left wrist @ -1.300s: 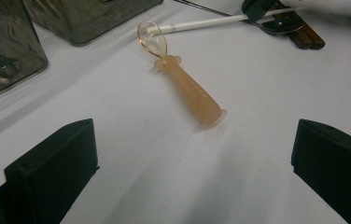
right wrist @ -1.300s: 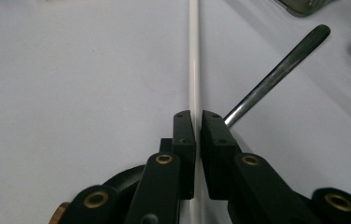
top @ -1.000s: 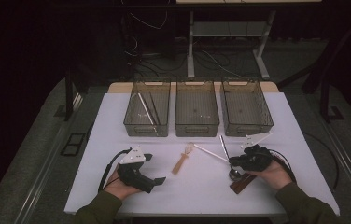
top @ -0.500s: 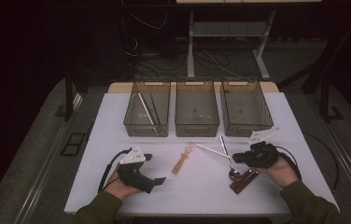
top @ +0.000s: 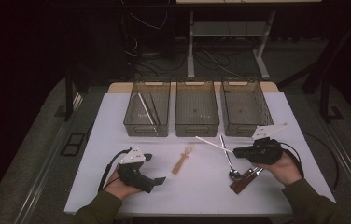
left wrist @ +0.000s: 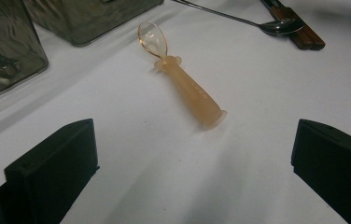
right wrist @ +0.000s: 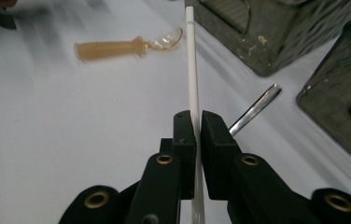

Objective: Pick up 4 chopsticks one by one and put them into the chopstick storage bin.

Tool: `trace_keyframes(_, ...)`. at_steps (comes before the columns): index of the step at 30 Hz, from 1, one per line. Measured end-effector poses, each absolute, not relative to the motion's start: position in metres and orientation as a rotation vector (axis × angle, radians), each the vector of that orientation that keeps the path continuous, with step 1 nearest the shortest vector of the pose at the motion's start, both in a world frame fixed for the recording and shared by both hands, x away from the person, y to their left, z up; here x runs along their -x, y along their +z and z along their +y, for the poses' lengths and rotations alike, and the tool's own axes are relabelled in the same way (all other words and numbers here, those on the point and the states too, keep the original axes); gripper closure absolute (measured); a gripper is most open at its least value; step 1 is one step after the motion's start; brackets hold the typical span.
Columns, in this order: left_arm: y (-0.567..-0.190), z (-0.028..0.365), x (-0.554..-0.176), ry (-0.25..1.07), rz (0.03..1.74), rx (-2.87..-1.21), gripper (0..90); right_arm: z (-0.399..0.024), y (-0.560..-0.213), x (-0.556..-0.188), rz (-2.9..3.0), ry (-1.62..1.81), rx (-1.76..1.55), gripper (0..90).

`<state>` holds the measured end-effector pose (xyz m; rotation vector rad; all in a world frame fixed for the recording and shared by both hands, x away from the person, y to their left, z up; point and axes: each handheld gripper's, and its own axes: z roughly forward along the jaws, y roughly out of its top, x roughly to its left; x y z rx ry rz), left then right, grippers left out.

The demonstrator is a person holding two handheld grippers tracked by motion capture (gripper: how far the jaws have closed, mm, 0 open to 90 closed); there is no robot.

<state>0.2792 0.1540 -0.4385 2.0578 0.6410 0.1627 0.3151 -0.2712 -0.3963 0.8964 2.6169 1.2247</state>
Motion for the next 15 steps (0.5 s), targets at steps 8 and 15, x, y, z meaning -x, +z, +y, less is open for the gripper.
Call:
trace_keyframes(8,-0.439,0.154,-0.280,0.165,0.641,-2.055,0.0,-0.265,-0.377,-0.321,2.562,1.267,-0.896,85.0)
trace_keyframes(15,-0.439,0.153,-0.279,0.158,0.648,-2.051,0.0,-0.247,-0.364,-0.331,2.532,1.294,-0.904,84.9)
